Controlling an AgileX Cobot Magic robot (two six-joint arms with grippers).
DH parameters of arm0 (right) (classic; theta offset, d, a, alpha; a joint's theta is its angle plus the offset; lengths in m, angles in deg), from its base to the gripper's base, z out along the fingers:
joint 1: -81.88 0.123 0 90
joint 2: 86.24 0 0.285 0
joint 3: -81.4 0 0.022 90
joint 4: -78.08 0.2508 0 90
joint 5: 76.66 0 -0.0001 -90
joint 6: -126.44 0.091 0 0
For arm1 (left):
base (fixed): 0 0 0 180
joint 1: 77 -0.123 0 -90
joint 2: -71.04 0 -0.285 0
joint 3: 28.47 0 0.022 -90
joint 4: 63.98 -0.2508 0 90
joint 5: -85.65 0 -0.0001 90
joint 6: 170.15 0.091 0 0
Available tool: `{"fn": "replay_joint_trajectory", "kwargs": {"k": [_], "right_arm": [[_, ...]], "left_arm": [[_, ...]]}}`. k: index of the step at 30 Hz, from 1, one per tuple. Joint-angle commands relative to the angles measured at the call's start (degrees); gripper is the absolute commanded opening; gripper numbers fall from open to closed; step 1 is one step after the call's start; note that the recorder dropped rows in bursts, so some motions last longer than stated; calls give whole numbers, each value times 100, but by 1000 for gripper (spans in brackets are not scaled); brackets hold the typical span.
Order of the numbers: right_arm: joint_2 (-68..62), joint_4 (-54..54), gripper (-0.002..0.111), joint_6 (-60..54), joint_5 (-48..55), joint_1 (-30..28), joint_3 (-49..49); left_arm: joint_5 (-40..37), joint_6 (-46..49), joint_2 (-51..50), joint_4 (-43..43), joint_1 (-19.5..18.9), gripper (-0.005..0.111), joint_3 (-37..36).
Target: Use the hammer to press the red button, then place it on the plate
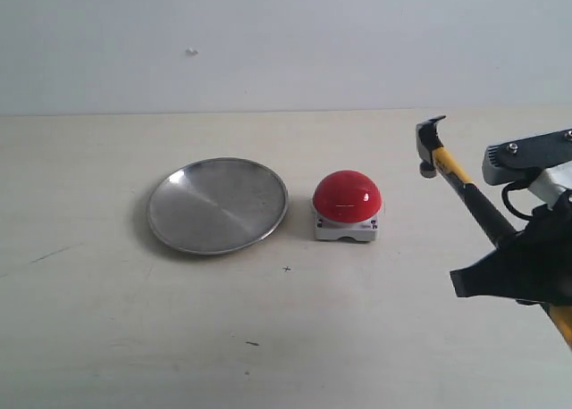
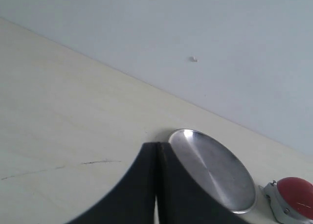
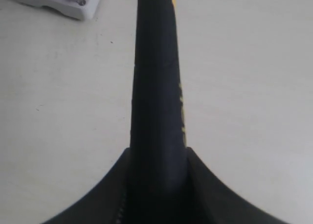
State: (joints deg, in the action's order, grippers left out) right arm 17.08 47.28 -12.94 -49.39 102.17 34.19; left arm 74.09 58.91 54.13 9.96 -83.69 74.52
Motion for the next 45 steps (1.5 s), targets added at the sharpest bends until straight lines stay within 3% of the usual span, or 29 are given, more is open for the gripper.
{"fn": "replay_joint_trajectory", "kwargs": {"k": [1, 12, 19, 27, 45], "right_arm": [[-12, 491, 0, -361, -1205, -67, 105], [-470, 1290, 0, -994, -1914, 154, 122], [-853, 1476, 0, -1276, -1295, 175, 649], [-893, 2111, 0, -1843, -1387, 175, 702], [-498, 2182, 0, -1963, -1566, 175, 1088]], "left_arm": [[-34, 19, 36, -11, 30, 0, -20], [-34, 19, 36, -11, 30, 0, -20], [-34, 19, 36, -11, 30, 0, -20], [-34, 19, 36, -11, 30, 0, -20], [-34, 19, 36, -11, 30, 0, -20]]}}
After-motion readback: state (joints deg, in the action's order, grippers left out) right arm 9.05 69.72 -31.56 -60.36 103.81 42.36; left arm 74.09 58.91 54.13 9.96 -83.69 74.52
